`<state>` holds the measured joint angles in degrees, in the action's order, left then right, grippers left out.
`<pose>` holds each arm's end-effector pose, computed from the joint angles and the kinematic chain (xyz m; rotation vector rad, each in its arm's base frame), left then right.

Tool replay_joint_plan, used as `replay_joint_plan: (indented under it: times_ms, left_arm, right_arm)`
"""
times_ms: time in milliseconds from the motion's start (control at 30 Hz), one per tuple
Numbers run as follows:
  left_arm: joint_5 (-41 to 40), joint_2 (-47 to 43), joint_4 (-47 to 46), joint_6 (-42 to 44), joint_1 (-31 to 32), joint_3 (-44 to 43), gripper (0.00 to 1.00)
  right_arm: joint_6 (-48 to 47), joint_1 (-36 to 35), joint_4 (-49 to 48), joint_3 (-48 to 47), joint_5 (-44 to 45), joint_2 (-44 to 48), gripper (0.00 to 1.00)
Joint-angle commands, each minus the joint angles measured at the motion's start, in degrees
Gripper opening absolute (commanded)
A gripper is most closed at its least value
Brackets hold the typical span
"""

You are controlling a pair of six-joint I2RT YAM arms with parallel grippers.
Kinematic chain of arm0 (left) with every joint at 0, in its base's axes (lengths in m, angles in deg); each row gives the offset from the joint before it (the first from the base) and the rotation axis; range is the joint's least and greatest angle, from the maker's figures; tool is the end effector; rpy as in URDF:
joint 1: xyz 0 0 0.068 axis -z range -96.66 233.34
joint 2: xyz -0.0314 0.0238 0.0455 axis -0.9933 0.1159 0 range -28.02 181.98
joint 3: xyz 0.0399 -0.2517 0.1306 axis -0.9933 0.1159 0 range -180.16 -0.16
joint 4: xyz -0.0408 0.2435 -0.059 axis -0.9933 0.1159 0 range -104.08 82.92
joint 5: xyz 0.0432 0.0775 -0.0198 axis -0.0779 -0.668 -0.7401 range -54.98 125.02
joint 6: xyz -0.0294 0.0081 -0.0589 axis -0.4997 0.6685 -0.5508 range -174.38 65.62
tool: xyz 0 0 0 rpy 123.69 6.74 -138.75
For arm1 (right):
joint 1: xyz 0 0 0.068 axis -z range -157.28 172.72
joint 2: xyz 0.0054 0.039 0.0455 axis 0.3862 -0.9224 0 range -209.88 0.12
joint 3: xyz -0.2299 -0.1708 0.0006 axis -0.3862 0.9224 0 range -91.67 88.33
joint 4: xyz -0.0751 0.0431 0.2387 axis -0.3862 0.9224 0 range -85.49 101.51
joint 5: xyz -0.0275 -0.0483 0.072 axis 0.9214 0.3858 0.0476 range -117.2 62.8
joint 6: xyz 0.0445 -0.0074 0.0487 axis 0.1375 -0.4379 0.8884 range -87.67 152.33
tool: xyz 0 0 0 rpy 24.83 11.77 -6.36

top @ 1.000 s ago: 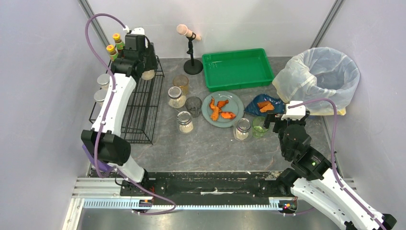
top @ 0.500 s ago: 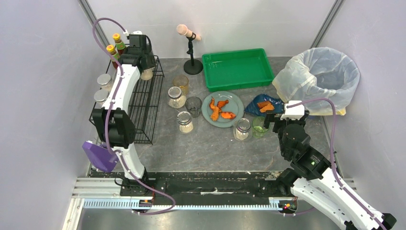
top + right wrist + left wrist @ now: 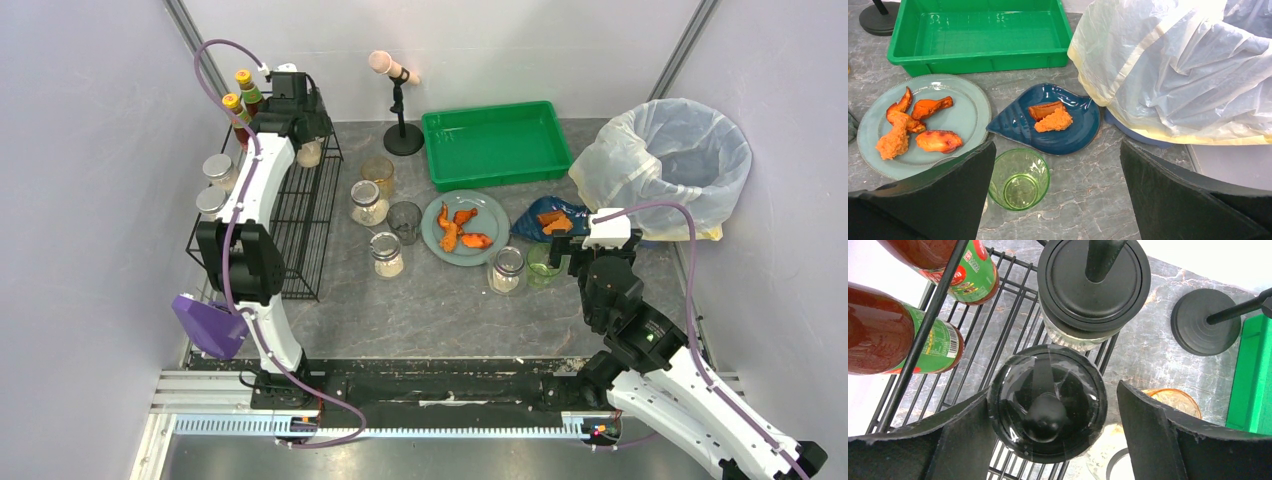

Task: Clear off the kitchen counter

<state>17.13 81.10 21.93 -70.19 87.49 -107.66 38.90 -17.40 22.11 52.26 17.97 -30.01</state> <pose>0.4478 -0.0163 0.3537 -0.3909 2.1599 0.1526 0.1142 0.0474 0.3150 0.0581 1.7136 -0.0959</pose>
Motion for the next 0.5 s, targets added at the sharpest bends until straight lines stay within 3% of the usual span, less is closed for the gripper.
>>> replay_joint_plan:
  times_ms: [0, 467]
  left_arm:
    - [0.53, -2.6, -2.83, -1.74, -0.25, -0.71, 0.9]
    - [3.5, -13.89, 0.61, -0.44, -0.15, 3.44, 0.92]
  right_arm:
    - [-0.6, 0.16, -1.76, -0.59, 0.45, 0.13, 0.98]
    - [0.23, 0.18, -1.72, -0.14, -1.72, 2.27, 0.98]
